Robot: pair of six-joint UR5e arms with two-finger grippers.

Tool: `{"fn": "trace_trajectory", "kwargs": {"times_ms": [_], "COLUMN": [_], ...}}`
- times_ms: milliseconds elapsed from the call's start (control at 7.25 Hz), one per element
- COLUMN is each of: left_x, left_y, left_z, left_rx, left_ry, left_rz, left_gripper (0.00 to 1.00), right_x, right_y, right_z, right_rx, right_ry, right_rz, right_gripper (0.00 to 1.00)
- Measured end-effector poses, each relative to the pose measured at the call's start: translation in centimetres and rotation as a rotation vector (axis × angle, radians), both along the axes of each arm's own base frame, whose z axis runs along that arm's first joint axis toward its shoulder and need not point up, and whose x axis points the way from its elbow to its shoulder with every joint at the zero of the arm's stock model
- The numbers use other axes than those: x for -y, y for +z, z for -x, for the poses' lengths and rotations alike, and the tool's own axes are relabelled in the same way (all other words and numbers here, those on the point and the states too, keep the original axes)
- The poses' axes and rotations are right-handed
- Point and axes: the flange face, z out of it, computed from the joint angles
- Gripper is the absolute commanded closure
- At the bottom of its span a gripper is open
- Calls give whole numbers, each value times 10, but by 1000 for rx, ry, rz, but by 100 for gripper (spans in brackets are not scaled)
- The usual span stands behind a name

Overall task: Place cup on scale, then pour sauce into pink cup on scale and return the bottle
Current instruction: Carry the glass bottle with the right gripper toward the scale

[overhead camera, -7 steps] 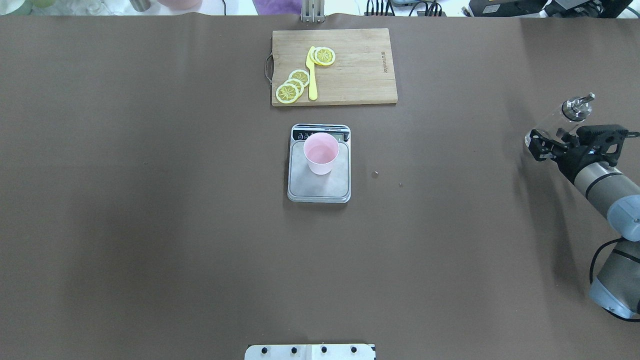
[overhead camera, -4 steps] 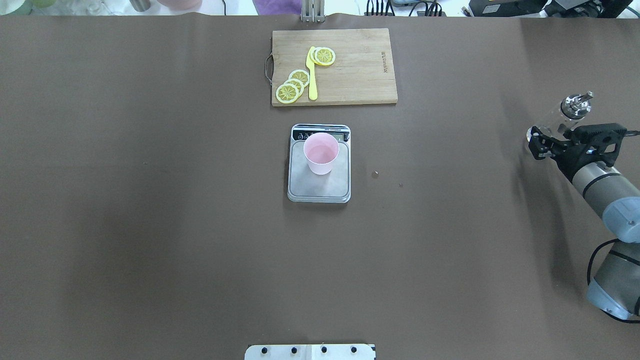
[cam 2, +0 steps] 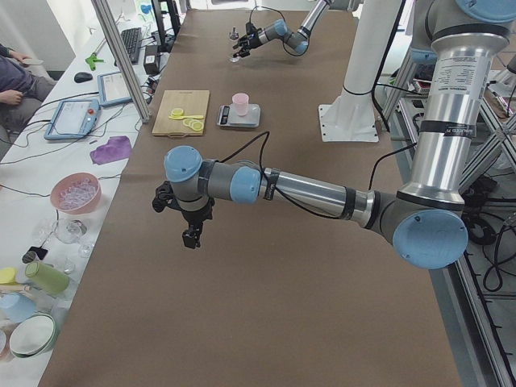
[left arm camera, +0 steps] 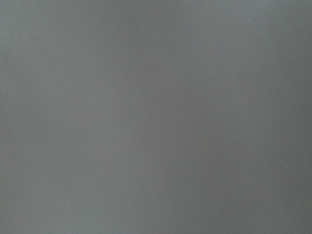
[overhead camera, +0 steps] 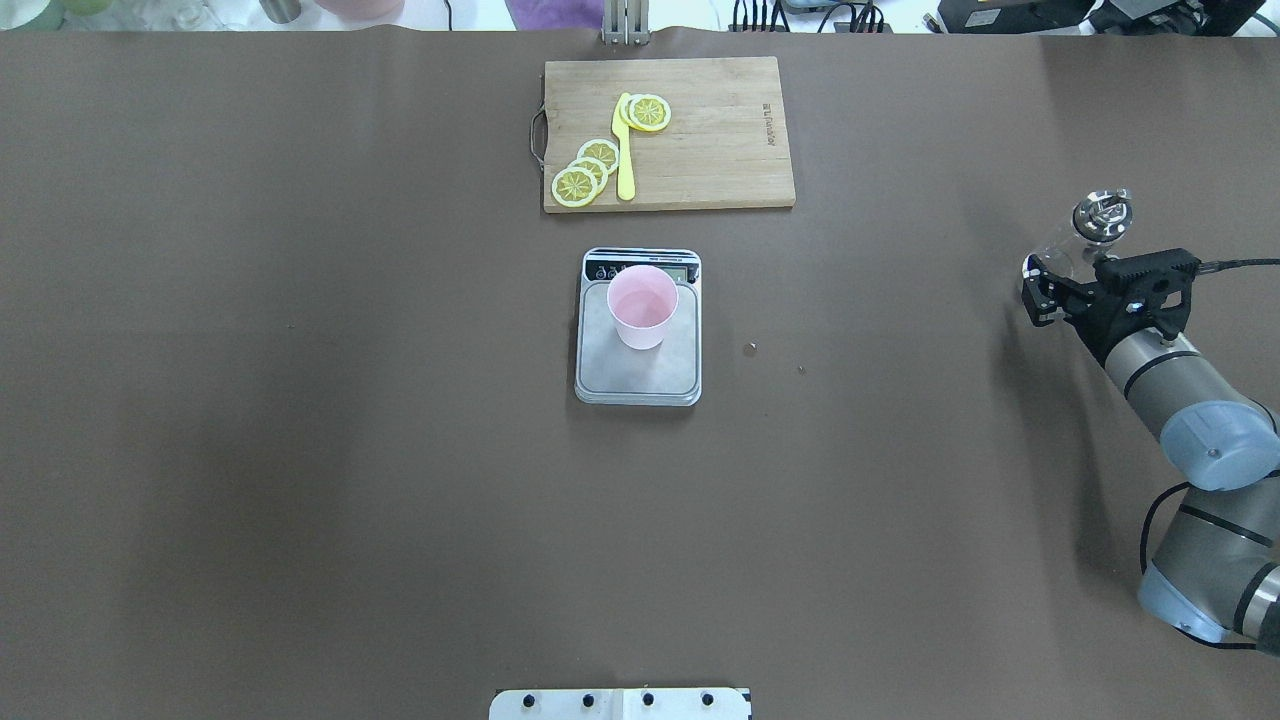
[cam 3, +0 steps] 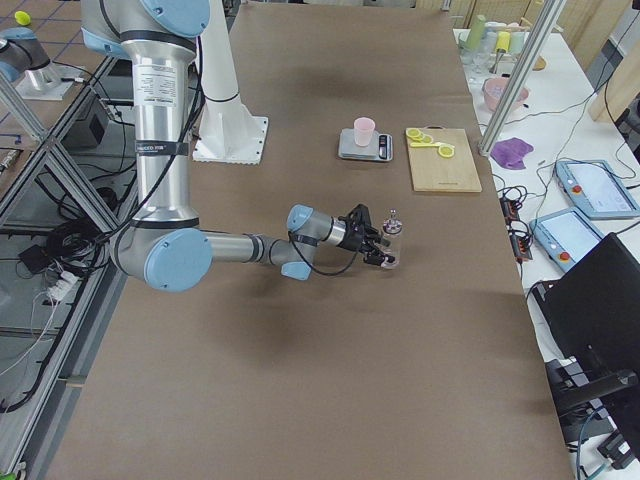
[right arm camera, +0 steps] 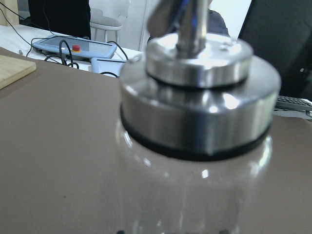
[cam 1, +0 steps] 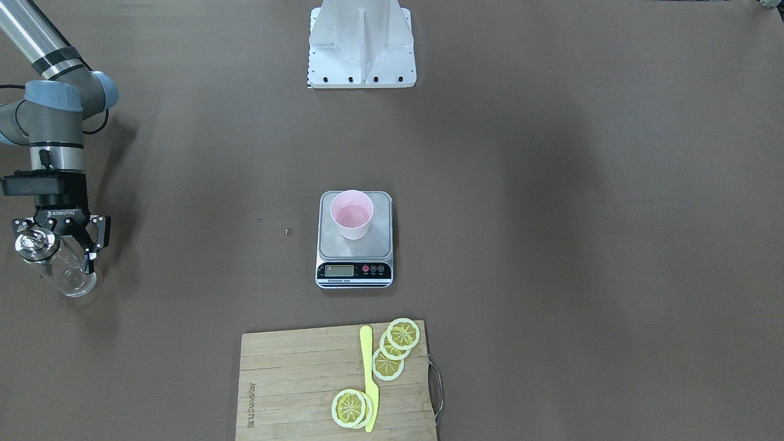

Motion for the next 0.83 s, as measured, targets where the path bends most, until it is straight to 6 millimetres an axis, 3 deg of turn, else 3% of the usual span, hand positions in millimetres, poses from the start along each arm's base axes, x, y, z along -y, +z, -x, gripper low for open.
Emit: {"fn": "trace_trajectory", "kwargs": {"times_ms": [827], "left_x": [-9], "left_y": [14], "left_z": [1], "left_rx": [2], "left_ry": [-1], "left_rz": [28], "left_gripper": [1], "right_x": [-22], "right_y": [-116], "right_z": [50], "right_rx": [-155], "right_ry": [-6], "right_rz": [28], "right_gripper": [100]}}
